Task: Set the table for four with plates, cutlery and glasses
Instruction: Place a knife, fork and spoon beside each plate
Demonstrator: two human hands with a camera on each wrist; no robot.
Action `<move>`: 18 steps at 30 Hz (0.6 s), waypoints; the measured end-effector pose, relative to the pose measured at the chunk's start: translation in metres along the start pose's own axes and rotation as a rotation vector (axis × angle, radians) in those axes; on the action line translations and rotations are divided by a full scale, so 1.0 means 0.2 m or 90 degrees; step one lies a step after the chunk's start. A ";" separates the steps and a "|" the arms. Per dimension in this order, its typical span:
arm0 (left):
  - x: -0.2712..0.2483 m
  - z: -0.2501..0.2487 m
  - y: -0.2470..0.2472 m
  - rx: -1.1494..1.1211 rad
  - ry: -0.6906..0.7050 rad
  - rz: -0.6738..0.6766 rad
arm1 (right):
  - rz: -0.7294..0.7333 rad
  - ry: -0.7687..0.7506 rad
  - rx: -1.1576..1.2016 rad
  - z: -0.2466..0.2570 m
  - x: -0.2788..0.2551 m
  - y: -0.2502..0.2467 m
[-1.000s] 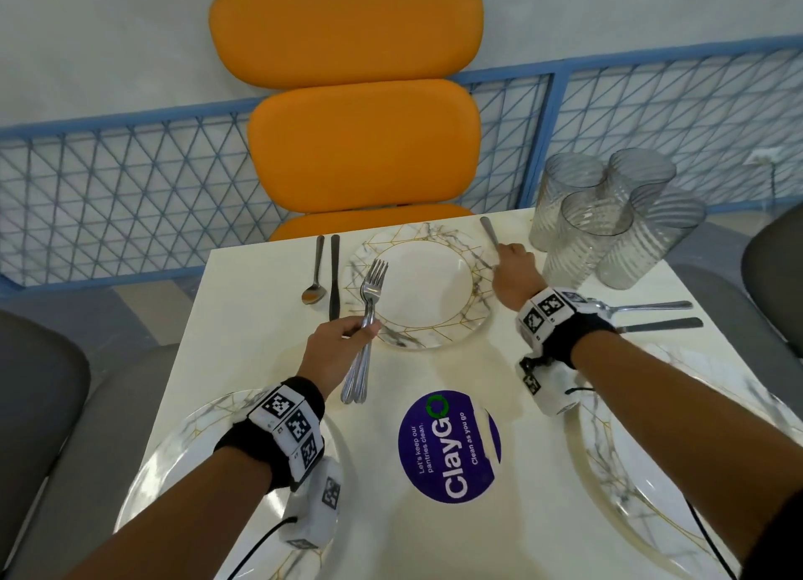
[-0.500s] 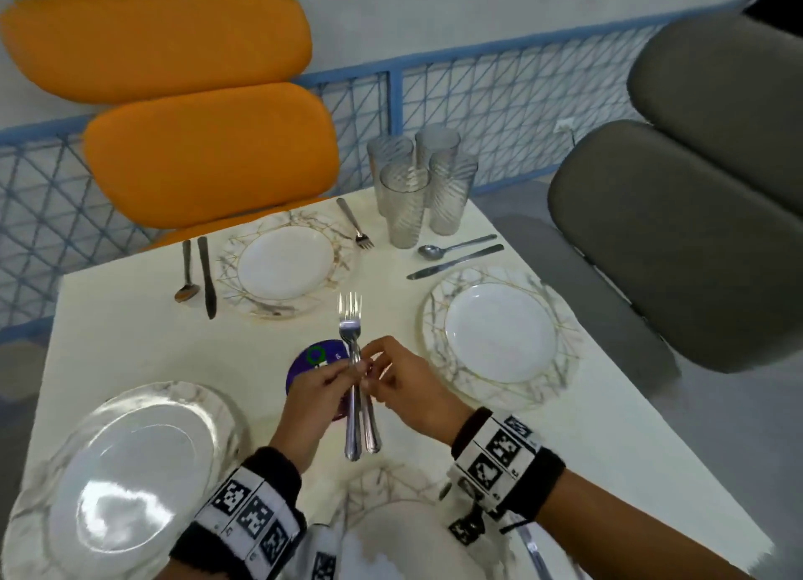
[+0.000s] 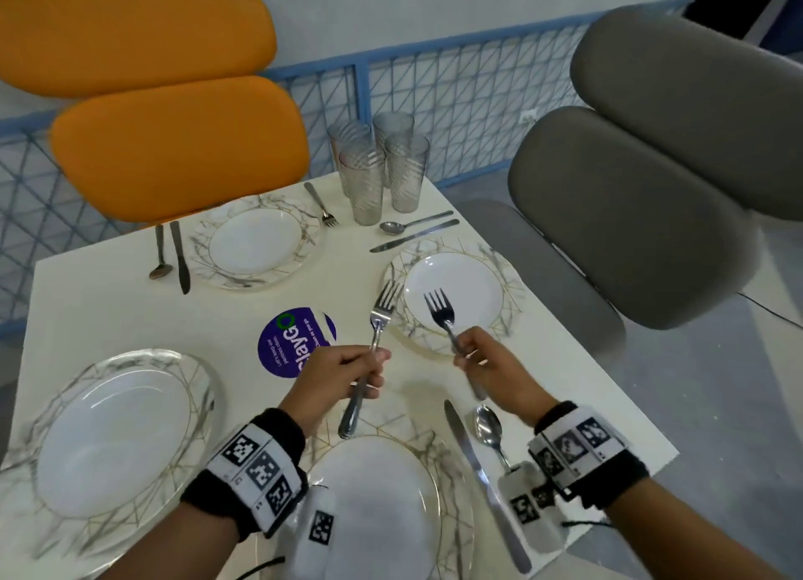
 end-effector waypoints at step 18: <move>-0.14 0.12 -0.27 -0.013 0.014 -0.153 | -0.077 0.055 -0.603 -0.46 0.03 -0.27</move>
Point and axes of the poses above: each hand's wrist, its own x-axis towards the middle knuckle, its own y-axis out of the palm, z = x × y, the point moved 5 cm from there along x, towards the middle knuckle, and after that the axes turned 4 degrees about z, right-handed, at the moved point
